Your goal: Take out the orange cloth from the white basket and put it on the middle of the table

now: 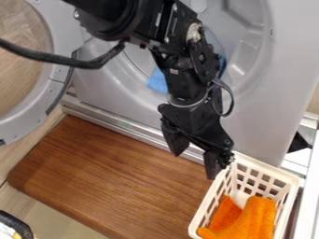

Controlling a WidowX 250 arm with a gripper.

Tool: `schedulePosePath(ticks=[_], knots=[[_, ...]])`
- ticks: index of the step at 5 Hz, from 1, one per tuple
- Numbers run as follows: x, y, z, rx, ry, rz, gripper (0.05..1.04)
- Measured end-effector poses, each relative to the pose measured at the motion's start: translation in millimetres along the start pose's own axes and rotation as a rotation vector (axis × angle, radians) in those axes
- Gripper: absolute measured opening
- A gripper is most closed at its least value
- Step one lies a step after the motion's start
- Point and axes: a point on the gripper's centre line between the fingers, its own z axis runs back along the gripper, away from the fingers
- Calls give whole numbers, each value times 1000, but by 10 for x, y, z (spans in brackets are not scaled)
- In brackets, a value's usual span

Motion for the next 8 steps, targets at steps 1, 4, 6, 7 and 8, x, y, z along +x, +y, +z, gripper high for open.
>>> schedulePosePath(ticks=[1, 4, 6, 7, 8], knots=[[-33, -6, -54, -10, 14, 12, 1000], [102, -609, -671, -68, -34, -3, 1000], [50, -602, -870, -49, 25, -5, 1000], [9, -498, -892, -37, 29, 61, 948], [-52, -455, -998, -17, 59, 79, 648]])
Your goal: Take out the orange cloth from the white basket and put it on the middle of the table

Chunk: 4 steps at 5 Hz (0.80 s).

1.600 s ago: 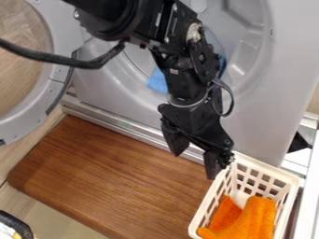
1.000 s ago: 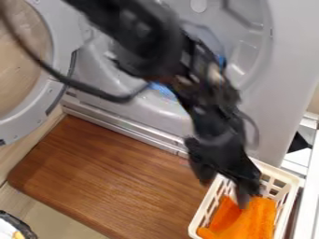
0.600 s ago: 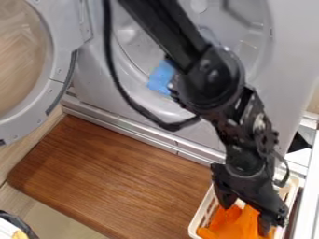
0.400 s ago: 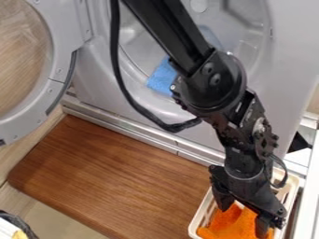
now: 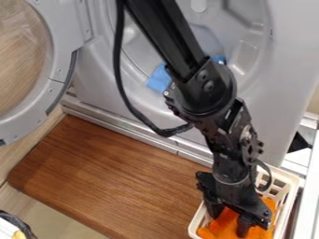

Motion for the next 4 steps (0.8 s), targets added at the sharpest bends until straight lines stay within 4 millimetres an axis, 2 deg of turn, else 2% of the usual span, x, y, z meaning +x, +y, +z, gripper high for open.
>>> schedulePosePath(ticks=[1, 2, 3, 4], knots=[[12, -26, -52, 12, 22, -4, 356], [4, -60, -88, 17, 35, -9, 141], [-7, -67, -84, 20, 40, -19, 58], [30, -75, 26, 25, 26, -35, 51]])
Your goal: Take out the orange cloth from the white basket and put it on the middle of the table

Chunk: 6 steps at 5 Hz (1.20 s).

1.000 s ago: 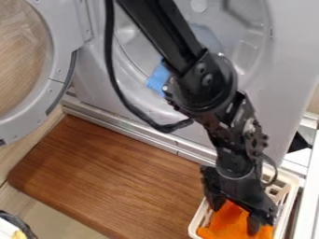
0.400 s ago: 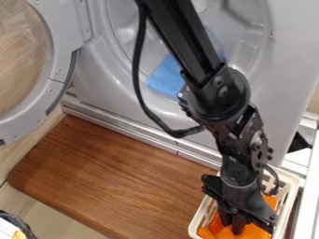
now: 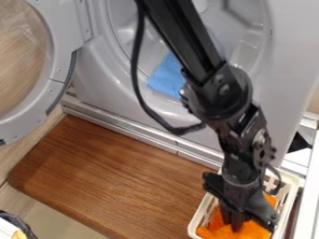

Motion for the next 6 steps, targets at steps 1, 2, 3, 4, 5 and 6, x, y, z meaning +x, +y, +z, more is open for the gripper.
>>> schedulePosePath(ticks=[1, 2, 3, 4, 5, 6], knots=[[105, -49, 333, -14, -62, -20, 51], [96, 15, 678, 6, -84, -29, 51], [-11, 121, 1011, 70, -104, -7, 51], [-205, 396, 1201, 150, -137, 88, 51], [-362, 648, 1113, 166, -138, 184, 51], [-440, 881, 919, 153, -158, 271, 51]])
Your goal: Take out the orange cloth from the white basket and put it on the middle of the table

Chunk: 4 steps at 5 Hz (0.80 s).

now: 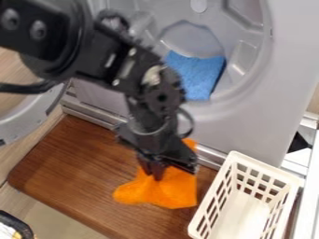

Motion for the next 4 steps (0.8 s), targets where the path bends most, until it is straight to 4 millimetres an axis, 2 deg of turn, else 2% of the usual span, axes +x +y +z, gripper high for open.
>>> schedulePosePath(ticks=[2, 3, 4], knots=[[-67, 84, -655, -33, 40, 6, 74], [-54, 55, -934, -36, 59, -12, 220], [-42, -17, -977, -42, 81, -27, 481]])
